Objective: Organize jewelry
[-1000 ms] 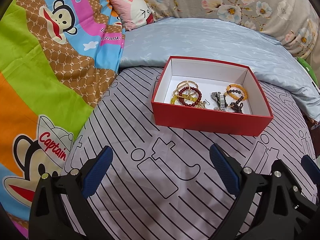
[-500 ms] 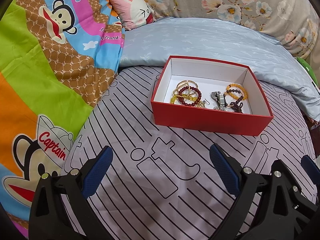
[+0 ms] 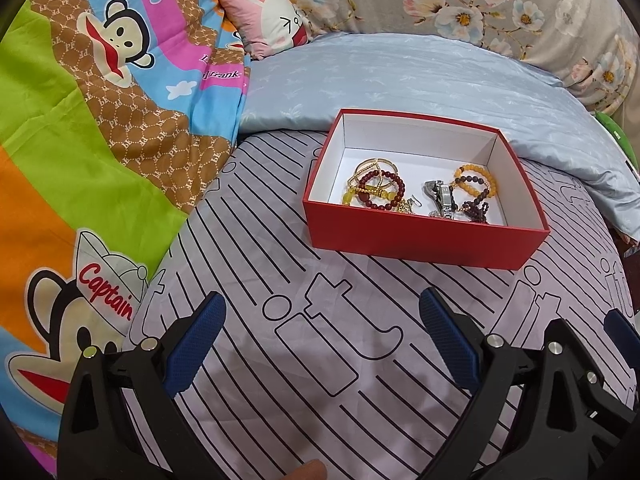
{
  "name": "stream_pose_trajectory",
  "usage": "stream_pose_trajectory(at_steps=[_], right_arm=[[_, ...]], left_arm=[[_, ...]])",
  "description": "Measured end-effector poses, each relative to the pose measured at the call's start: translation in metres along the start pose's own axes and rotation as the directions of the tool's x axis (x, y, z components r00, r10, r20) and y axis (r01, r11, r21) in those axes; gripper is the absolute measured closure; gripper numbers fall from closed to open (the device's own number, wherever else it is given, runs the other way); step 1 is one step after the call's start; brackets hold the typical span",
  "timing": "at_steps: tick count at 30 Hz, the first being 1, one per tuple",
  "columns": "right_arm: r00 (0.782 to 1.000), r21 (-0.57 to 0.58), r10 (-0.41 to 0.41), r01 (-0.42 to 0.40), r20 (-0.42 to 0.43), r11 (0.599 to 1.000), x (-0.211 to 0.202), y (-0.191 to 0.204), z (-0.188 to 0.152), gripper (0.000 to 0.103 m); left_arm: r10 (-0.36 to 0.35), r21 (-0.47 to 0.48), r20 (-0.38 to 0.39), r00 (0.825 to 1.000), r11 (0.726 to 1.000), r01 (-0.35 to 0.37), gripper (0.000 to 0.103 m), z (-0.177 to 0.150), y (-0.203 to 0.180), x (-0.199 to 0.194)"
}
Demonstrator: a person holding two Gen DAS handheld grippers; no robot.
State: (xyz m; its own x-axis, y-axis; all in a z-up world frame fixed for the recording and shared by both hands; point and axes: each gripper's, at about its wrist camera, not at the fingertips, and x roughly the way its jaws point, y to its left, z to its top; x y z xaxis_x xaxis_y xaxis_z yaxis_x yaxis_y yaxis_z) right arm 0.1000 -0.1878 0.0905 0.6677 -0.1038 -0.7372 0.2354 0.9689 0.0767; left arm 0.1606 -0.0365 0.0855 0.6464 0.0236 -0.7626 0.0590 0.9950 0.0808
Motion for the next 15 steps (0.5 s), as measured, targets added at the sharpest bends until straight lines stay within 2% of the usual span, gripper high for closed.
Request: stream_pose_trajectory(at_steps=[15], right_arm=[[1.0,-0.005,-0.004,0.004,0.0,1.0,0.0007,0.0004,-0.0012,0.025]], left_arm=[[0.013,0.006,0.007,1.0,1.0,-0.013,0.008,0.0008,0.0005,0.0006]])
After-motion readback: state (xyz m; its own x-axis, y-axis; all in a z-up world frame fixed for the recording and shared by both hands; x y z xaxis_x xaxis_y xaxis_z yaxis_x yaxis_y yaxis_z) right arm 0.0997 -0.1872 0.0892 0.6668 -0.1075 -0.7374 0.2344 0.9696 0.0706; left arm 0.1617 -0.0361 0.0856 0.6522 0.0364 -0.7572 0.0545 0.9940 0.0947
